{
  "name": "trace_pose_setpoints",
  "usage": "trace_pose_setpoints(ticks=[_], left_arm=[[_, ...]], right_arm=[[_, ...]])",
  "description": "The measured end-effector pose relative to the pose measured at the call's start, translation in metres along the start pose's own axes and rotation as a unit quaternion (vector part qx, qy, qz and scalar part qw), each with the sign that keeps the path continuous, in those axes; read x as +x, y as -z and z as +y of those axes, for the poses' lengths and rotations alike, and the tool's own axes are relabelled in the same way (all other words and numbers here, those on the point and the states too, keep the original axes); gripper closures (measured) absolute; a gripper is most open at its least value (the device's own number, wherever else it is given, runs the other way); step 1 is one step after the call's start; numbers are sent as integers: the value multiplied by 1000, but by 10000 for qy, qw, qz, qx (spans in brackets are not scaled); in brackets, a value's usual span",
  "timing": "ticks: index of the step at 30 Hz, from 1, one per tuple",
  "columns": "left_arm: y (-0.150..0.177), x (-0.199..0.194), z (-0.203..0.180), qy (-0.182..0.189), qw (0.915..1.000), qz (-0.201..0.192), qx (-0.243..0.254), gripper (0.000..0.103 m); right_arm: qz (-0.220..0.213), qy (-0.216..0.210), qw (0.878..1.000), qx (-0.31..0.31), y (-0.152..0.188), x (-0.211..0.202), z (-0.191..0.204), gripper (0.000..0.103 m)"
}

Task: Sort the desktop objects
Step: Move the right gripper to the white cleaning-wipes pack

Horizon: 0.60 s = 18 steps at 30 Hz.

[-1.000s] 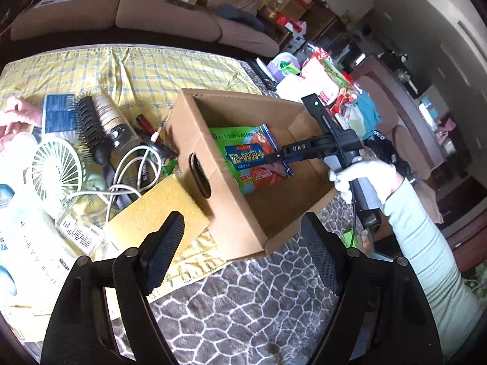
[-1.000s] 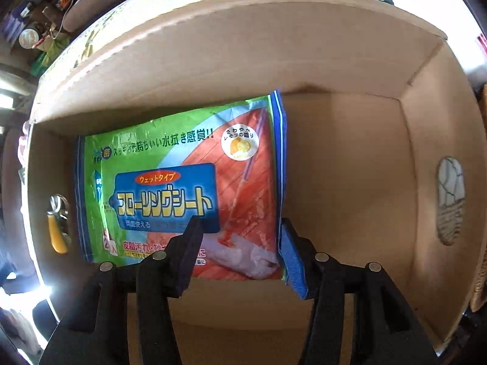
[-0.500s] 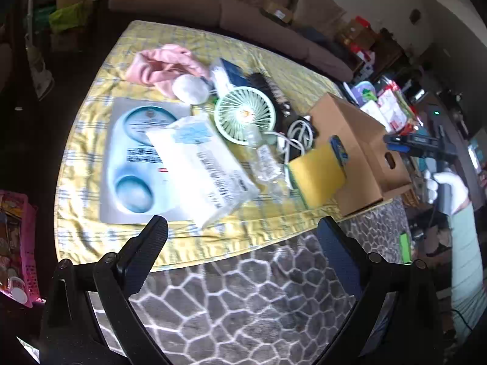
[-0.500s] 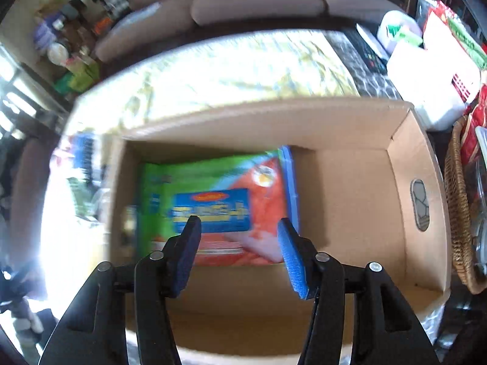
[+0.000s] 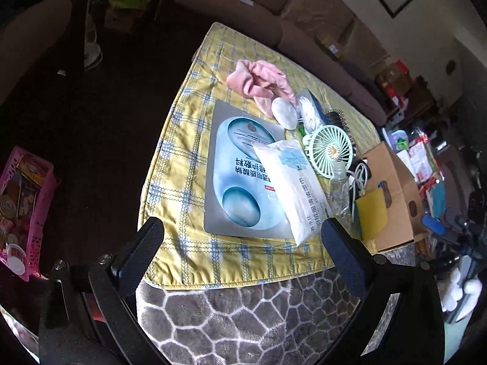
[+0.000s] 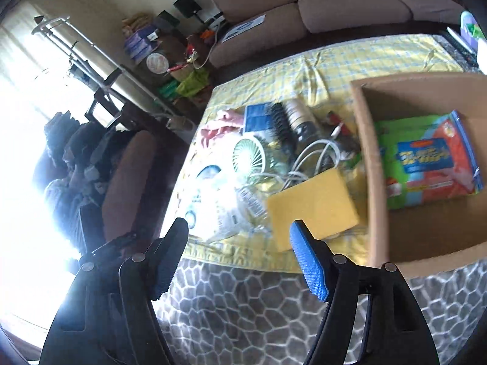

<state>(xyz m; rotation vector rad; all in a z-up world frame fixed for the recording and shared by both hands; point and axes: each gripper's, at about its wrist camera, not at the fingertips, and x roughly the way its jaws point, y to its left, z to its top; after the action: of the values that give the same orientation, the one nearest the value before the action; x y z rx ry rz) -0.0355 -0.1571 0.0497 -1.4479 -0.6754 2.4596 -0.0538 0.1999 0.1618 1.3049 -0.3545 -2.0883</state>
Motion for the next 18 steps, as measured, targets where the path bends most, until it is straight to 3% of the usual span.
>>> trace_pose_setpoints(ticks=[5, 7, 8, 13, 18], left_arm=[[-3, 12, 19, 219, 9989, 215, -345, 3], [-7, 10, 22, 242, 9988, 134, -395, 11], [-10, 10, 22, 228, 9990, 114, -365, 15], [-17, 16, 20, 218, 9994, 182, -205, 16], [-13, 24, 16, 185, 9991, 362, -98, 16]], right_arm=[[367, -602, 9969, 346, 34, 58, 27, 33], [466, -669, 9958, 424, 42, 82, 36, 38], [471, -563, 9965, 398, 45, 93, 40, 39], [340, 219, 9989, 223, 55, 132, 40, 41], [264, 399, 9978, 470, 61, 144, 24, 41]])
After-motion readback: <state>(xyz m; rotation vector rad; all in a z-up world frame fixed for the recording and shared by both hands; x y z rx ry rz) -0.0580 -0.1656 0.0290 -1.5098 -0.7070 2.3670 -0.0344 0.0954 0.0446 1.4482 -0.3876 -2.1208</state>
